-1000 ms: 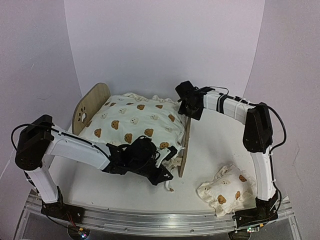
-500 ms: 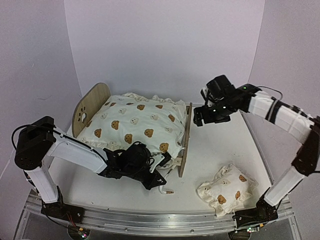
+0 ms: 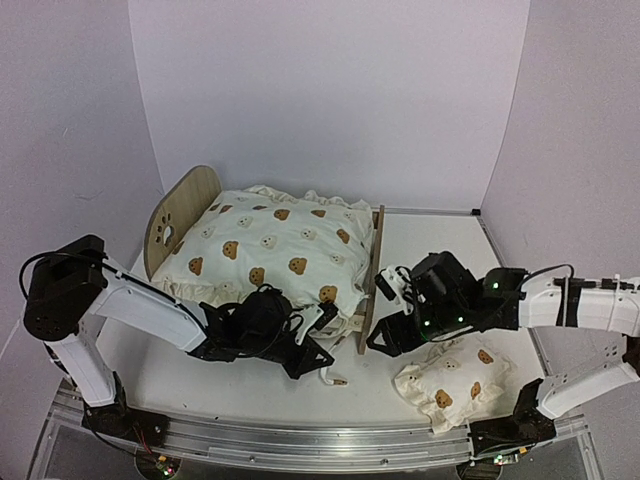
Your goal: Set up the pet bed
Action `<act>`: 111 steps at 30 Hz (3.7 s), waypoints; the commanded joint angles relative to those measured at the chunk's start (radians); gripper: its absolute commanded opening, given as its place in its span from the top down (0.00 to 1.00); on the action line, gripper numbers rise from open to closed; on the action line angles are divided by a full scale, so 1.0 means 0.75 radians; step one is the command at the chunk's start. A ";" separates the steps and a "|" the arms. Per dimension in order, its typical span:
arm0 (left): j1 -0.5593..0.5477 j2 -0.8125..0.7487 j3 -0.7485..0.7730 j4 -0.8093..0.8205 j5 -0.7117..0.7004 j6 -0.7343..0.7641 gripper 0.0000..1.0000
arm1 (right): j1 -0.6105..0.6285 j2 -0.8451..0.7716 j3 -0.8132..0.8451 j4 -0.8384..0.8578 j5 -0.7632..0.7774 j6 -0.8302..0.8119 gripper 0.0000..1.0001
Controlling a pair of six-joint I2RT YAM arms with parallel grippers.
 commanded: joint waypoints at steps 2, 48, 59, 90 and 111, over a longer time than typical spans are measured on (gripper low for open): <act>0.006 -0.151 -0.008 0.072 0.074 -0.030 0.98 | 0.130 -0.095 -0.240 0.622 0.194 0.181 0.48; 0.037 -0.289 0.278 -0.562 -0.171 0.233 1.00 | 0.520 1.208 -0.082 2.250 1.622 0.263 0.74; 0.055 -0.269 0.285 -0.558 -0.195 0.226 1.00 | 0.495 0.919 -0.298 1.866 1.103 0.429 1.00; 0.084 -0.214 0.322 -0.566 -0.230 0.207 1.00 | 0.444 0.261 0.304 -0.430 0.742 0.023 1.00; 0.107 -0.188 0.370 -0.623 -0.178 0.255 1.00 | 0.440 0.236 0.390 -0.689 0.944 0.066 0.52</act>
